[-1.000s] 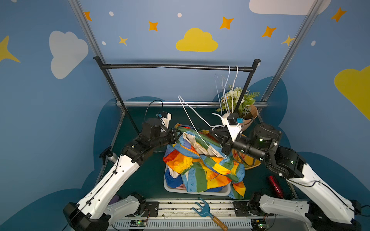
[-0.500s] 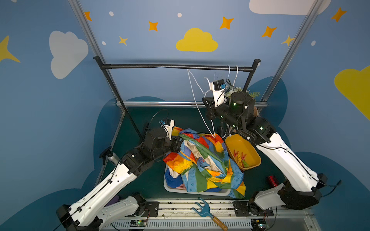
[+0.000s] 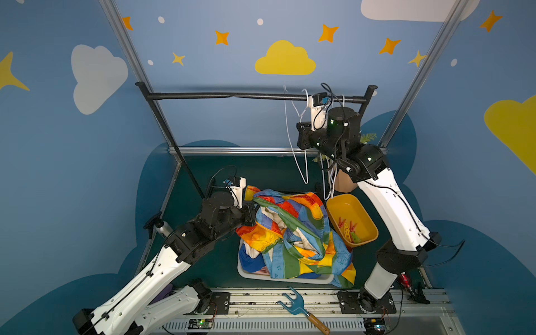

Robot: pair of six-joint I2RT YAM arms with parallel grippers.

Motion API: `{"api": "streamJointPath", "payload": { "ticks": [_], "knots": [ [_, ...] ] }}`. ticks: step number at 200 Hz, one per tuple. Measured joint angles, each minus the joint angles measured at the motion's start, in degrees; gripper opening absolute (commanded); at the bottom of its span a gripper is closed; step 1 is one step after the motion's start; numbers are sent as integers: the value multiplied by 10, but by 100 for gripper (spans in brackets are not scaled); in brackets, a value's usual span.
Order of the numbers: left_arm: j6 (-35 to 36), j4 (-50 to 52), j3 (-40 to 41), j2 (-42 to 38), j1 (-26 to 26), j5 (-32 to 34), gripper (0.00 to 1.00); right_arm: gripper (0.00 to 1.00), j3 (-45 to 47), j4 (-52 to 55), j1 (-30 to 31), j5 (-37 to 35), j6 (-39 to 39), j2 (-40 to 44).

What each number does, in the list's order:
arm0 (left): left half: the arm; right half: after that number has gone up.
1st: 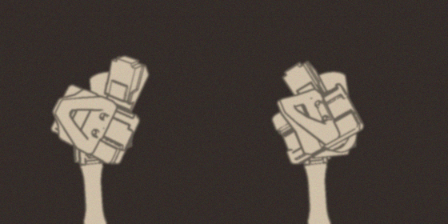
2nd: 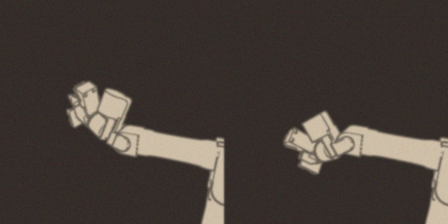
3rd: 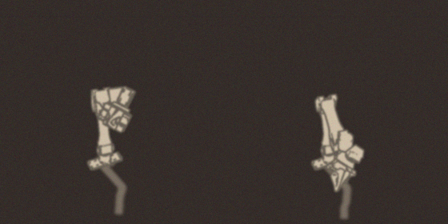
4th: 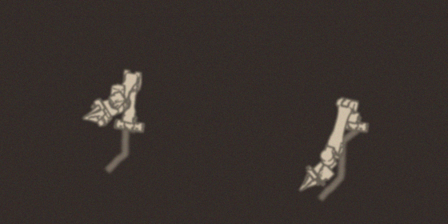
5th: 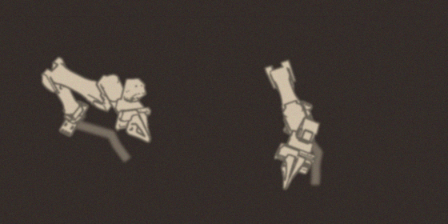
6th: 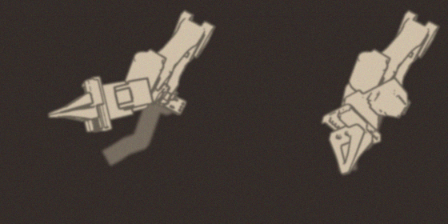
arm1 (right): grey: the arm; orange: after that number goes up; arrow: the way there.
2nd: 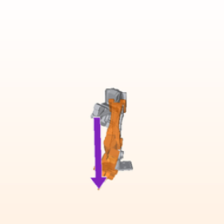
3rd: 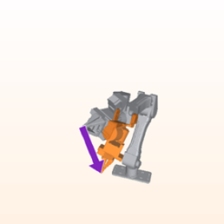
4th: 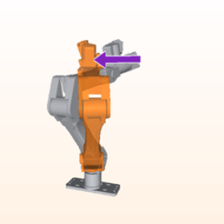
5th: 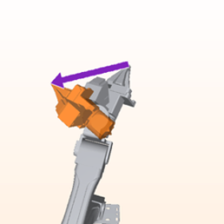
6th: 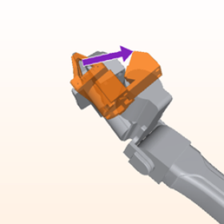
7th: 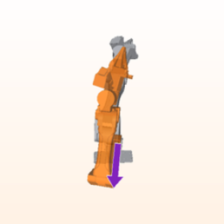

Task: Remove the clothespins securing jackets to the hanger
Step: Place the hanger on the clothesline.

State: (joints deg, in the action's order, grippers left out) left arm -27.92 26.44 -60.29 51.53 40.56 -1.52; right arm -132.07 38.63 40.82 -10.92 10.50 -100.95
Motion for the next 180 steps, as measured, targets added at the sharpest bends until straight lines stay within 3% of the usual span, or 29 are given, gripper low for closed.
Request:
{"api": "streamJointPath", "payload": {
  "ticks": [27, 33, 47, 65, 92, 149, 180],
  "knots": [
    [4, 0, 0, -2, 0, 2, 4, 0, -1, 3, -2, 5, 10, -4],
    [5, 0, 0, -2, 0, 2, 4, 12, 2, 2, -1, 8, 11, -2],
    [7, 0, 0, -2, 0, 4, 4, 24, 19, 0, 2, 9, 8, 9],
    [9, 0, 0, -2, 0, 6, 4, 71, 40, 5, 12, 8, 2, 24],
    [11, 0, -1, 0, 0, 8, 4, 87, 49, 20, 49, 9, -31, 45],
    [15, 3, -35, 13, 0, 25, 4, 92, 94, 52, 154, 17, -111, 166],
    [18, 7, -70, 16, -1, 37, 4, 92, 165, 70, 240, -32, -155, 253]
  ]
}}
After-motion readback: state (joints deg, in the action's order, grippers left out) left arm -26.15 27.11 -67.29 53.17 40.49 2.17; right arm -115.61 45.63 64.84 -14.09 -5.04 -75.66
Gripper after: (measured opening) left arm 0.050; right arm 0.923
